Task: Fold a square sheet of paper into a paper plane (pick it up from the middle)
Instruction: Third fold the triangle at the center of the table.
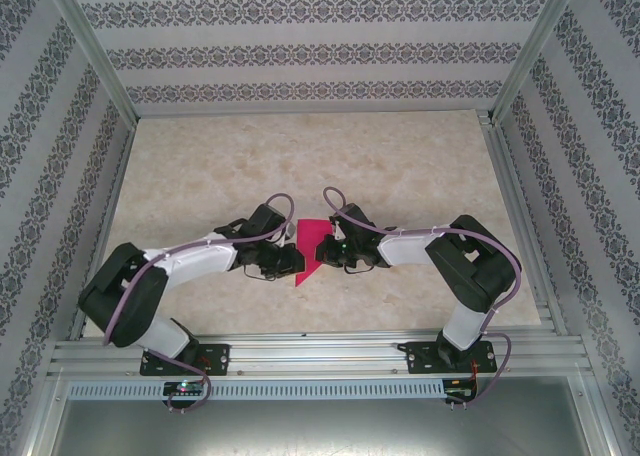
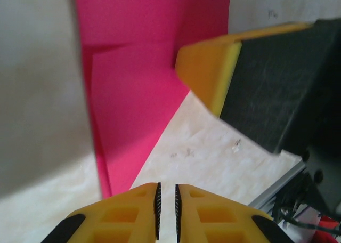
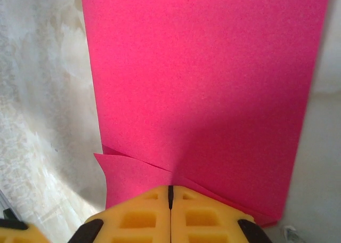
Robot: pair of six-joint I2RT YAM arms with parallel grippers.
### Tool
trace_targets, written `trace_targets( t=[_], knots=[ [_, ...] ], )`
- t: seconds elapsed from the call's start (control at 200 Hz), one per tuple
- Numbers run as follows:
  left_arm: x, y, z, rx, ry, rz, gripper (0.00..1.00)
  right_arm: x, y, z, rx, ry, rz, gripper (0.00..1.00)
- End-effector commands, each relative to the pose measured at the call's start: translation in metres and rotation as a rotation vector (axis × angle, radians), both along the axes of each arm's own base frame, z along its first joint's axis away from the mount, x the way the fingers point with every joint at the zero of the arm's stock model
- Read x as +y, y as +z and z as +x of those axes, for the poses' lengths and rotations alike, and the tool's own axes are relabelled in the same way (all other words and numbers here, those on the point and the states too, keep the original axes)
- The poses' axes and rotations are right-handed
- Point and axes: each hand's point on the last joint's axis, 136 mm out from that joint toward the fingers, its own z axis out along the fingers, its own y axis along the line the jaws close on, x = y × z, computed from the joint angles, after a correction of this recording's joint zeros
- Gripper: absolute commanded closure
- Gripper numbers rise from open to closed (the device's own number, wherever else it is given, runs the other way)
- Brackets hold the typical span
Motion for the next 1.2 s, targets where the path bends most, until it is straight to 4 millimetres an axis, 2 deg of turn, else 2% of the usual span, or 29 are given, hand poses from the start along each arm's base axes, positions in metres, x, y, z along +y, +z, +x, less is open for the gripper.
trace_targets(
  t=[0.0,0.19,0.37,0.485,0.609,0.729,0.889,0.974,1.074,1.194],
  knots=[
    [-0.008,-0.009,0.006,0.027,-0.002,-0.035,0.81,-0.020,-0.031,-0.008,0.057,-0.046,-0.117,0.95],
    [-0.013,-0.033,-0.019,0.135,-0.053,-0.094,0.80,-0.022,-0.031,-0.008,0.057,-0.044,-0.132,0.94],
    [0.028,-0.056,-0.049,0.211,-0.054,0.109,0.81,-0.025,-0.032,-0.010,0.060,-0.040,-0.146,0.94],
    [0.040,-0.054,-0.059,0.210,-0.055,0.147,0.80,-0.025,-0.034,-0.009,0.063,-0.037,-0.152,0.94],
    [0.035,-0.039,-0.063,0.185,-0.090,0.096,0.79,-0.025,-0.035,-0.009,0.067,-0.038,-0.155,0.94],
    [0.025,-0.019,-0.055,0.135,-0.127,0.049,0.79,-0.023,-0.034,-0.008,0.068,-0.038,-0.152,0.94],
    [0.015,0.008,-0.019,0.007,-0.050,0.031,0.81,-0.017,-0.028,-0.005,0.065,-0.054,-0.108,0.93],
    [0.004,0.018,0.000,-0.043,-0.016,-0.014,0.81,-0.012,-0.024,-0.002,0.062,-0.056,-0.083,0.92],
    [-0.005,0.013,0.011,-0.040,-0.014,-0.021,0.81,-0.010,-0.021,0.000,0.055,-0.058,-0.080,0.92],
    [0.002,-0.013,0.011,0.010,-0.008,0.065,0.82,-0.010,-0.020,0.001,0.053,-0.061,-0.075,0.92]
  ],
)
